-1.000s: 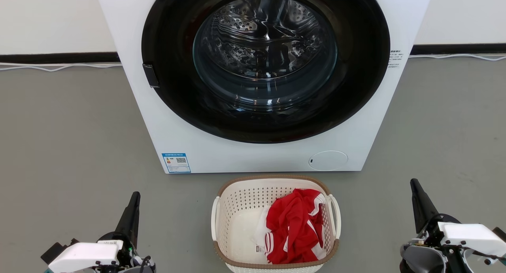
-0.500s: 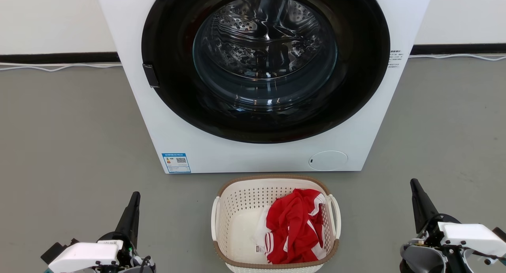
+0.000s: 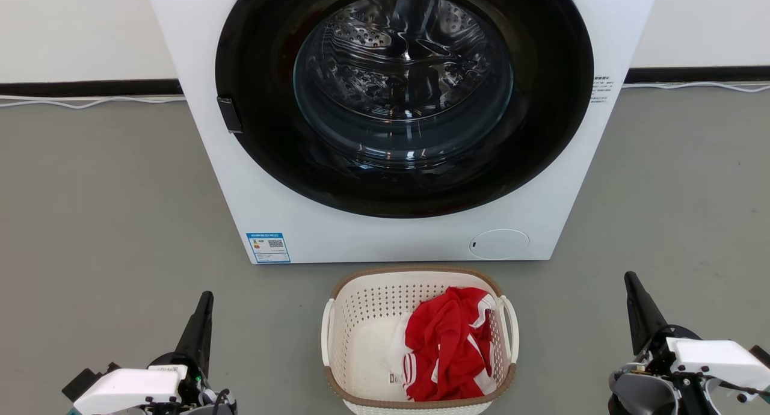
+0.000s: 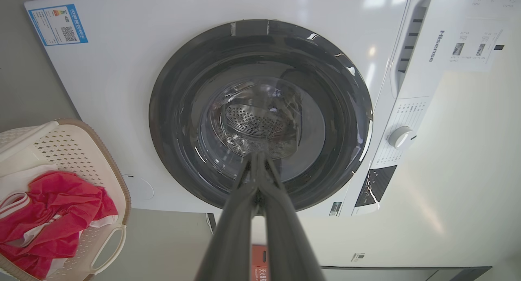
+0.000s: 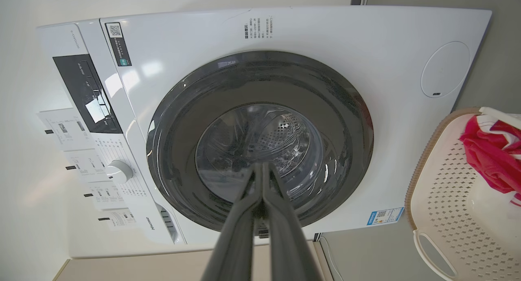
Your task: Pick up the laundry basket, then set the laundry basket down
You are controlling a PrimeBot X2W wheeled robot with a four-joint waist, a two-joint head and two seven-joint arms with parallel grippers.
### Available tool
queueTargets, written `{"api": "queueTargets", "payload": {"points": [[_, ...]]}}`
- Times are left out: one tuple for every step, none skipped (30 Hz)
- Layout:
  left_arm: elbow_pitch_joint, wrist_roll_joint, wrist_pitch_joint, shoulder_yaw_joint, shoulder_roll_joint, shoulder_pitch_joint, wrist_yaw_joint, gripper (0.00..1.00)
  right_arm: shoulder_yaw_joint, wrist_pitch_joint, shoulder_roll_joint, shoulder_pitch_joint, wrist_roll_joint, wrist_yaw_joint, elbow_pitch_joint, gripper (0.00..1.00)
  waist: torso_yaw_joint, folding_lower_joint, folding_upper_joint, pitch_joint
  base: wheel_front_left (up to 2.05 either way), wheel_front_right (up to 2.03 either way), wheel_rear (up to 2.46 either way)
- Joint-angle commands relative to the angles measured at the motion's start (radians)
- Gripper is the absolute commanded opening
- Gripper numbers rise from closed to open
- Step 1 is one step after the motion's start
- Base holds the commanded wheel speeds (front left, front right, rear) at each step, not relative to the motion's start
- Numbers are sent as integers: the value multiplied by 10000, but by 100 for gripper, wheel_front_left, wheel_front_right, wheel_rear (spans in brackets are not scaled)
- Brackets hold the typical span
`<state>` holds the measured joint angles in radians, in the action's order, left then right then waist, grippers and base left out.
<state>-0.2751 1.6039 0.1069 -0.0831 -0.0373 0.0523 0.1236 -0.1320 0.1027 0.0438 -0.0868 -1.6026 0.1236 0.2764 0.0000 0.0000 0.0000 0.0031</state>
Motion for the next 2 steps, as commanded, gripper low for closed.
{"api": "queueTargets", "payload": {"points": [[298,47,64,-307,-129,558,71,0,186,102,64,-211,-64,71,-317,0,0,0,0,0,0,0,0],[298,47,64,-307,-129,558,71,0,186,102,64,-211,-64,71,-317,0,0,0,0,0,0,0,0]]}}
